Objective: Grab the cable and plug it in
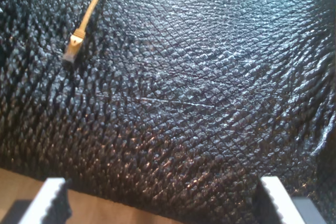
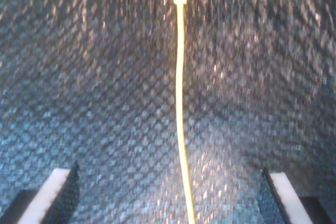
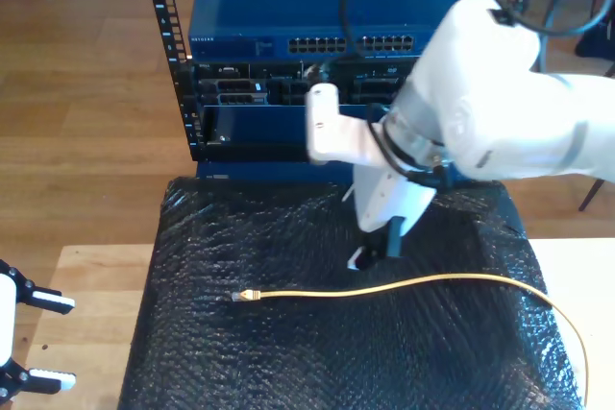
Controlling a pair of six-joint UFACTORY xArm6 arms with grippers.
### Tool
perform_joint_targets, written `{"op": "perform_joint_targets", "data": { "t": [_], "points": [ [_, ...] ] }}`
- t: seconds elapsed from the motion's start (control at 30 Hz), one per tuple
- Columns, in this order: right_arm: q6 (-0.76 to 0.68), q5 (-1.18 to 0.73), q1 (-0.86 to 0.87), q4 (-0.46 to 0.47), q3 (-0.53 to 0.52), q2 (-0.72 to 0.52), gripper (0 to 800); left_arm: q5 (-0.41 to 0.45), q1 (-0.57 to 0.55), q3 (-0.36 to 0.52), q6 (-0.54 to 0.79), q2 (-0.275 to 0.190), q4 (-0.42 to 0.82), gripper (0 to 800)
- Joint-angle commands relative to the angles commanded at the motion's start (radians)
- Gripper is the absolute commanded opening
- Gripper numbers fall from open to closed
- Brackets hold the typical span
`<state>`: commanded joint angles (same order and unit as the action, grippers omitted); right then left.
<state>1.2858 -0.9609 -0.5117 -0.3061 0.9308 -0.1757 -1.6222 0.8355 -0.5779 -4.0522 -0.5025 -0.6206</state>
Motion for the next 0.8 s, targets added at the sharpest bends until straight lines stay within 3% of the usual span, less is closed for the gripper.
{"op": "perform_joint_targets", "data": {
  "t": [0.33, 0.8],
  "points": [
    [-0.181, 0.051, -0.084, 0.184, 0.063, 0.112, 790, 0.012, 0.002, 0.000, 0.000, 0.026, 0.000, 800],
    [-0.265, 0.077, -0.190, 0.212, 0.204, 0.351, 788, 0.012, 0.002, -0.002, 0.000, 0.041, 0.000, 800]
  ]
}}
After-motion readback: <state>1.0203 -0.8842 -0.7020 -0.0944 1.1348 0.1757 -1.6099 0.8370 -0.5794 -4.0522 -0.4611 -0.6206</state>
